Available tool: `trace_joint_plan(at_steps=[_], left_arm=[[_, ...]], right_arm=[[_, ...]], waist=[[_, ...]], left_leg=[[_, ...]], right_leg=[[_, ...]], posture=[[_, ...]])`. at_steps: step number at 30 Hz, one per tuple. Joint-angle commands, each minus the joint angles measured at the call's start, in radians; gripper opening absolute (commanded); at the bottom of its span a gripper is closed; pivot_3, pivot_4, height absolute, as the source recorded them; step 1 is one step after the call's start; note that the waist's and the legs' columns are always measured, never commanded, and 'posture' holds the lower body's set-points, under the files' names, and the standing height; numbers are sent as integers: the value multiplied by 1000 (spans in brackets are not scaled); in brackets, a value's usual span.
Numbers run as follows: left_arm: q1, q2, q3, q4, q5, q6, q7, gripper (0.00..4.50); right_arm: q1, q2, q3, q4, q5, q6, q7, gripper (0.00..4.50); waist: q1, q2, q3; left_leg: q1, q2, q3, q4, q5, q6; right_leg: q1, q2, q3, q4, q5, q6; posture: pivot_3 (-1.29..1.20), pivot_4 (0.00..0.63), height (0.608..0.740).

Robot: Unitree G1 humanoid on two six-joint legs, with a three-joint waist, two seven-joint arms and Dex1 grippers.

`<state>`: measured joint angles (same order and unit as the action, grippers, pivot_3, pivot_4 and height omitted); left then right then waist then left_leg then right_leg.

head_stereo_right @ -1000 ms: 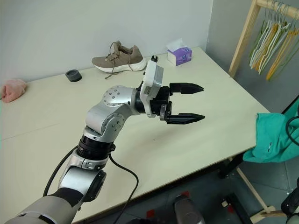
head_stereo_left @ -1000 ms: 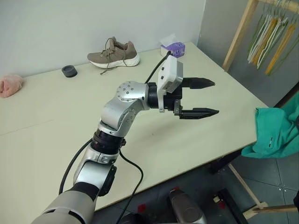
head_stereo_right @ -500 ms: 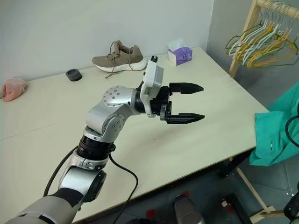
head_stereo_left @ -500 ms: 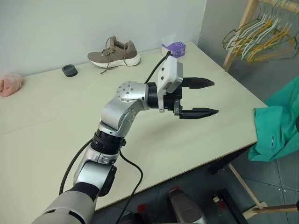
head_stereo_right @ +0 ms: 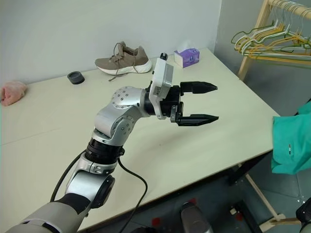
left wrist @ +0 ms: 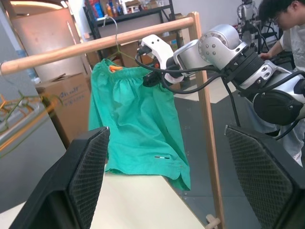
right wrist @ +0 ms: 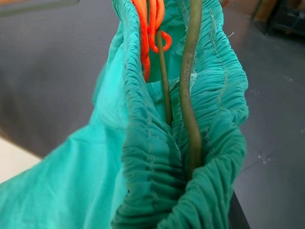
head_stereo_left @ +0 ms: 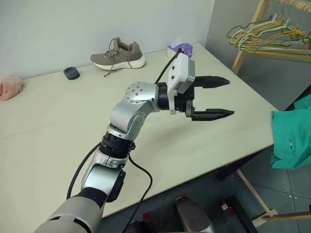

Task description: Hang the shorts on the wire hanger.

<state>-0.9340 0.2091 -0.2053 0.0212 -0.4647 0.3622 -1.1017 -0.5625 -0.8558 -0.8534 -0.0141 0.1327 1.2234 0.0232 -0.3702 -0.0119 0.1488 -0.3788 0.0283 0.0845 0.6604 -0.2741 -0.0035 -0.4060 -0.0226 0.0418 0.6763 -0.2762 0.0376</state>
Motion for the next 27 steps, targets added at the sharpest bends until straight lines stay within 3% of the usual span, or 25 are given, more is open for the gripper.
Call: trace_joint_plan(at_steps=[1, 12, 23, 27], left_arm=[[-29, -10, 11, -6, 0, -21, 0, 4104], [-86, -42, 14, 32, -31, 17, -23, 4104], [-156, -37, 4, 95, -35, 68, -78, 4104], [-152, -41, -4, 96, -21, 58, -76, 4129]], right_arm=[[-37, -15, -48, -27, -8, 38, -29, 0], [-81, 13, -54, 1, 5, 166, -32, 0], [-104, 49, -55, -23, 12, 162, -24, 0], [-111, 67, -67, -46, 14, 159, -24, 1039]], waist=[[0, 0, 0], [-16, -1, 2], [-18, -2, 3], [-19, -2, 4]], left_leg=[[0, 0, 0, 0, 0, 0], [0, 0, 0, 0, 0, 0], [0, 0, 0, -1, 0, 0], [0, 0, 0, -1, 0, 0]], right_leg=[[0, 0, 0, 0, 0, 0], [0, 0, 0, -1, 0, 0], [0, 0, 0, -1, 0, 0], [0, 0, 0, -1, 0, 0]], posture=[[-420, 142, 740], [-418, 142, 740], [-415, 142, 740], [-414, 143, 740]])
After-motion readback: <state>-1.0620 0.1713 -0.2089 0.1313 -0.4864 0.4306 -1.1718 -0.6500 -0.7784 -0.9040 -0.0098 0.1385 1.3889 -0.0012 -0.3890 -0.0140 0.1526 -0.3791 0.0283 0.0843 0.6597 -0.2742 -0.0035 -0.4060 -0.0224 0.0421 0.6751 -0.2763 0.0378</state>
